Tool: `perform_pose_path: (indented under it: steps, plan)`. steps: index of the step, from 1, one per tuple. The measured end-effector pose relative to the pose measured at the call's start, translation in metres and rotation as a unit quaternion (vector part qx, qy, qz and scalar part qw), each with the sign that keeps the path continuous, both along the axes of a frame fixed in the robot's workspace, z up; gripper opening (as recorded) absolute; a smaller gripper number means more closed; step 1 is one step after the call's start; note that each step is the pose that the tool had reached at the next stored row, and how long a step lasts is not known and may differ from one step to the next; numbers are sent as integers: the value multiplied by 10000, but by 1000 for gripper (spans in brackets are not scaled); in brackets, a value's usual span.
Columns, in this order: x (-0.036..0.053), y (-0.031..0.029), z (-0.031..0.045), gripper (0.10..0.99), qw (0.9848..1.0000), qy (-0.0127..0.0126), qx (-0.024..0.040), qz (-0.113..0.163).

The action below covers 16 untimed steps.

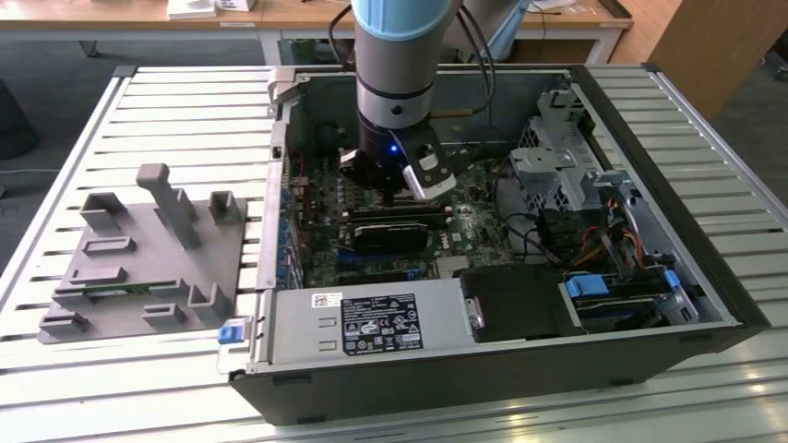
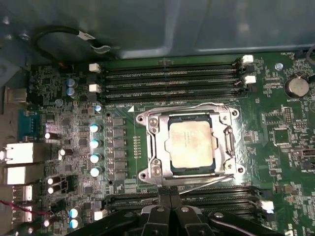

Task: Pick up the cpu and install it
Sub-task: 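Install the second cpu locking lever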

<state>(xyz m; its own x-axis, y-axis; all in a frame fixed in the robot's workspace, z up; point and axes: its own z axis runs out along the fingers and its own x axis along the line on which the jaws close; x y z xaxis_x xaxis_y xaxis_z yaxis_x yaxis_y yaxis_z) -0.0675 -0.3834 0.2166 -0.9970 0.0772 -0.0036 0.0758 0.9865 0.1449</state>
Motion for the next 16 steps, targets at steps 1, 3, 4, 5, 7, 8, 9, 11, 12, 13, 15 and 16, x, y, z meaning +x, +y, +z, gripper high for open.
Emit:
perform_pose_path:
  steps: [1, 3, 4, 5, 7, 8, 9, 11, 12, 13, 15, 16]
  plan:
    - [-2, 0, -13, 106, 10000, 0, 18, 0]
    - [-3, 0, -41, 106, 10000, 0, 41, -1]
    - [-4, 0, -56, 106, 10000, 0, 52, -1]
    - [-4, 0, -70, 106, 10000, 0, 65, -1]
    - [-4, -3, -91, 106, 9999, 2, 110, 0]
    - [-6, -4, -101, 106, 9999, 0, 139, -1]
    - [-10, -7, -105, 106, 9998, 0, 178, -1]
    - [-24, -17, -108, 106, 9995, -1, 313, -1]
    - [-36, -24, -109, 106, 9993, 0, 378, -1]
    - [-48, -32, -111, 106, 9991, -1, 424, 0]
    - [-67, -53, -122, 106, 9990, -2, 458, 0]
    - [-72, -62, -129, 106, 9989, -2, 464, 0]
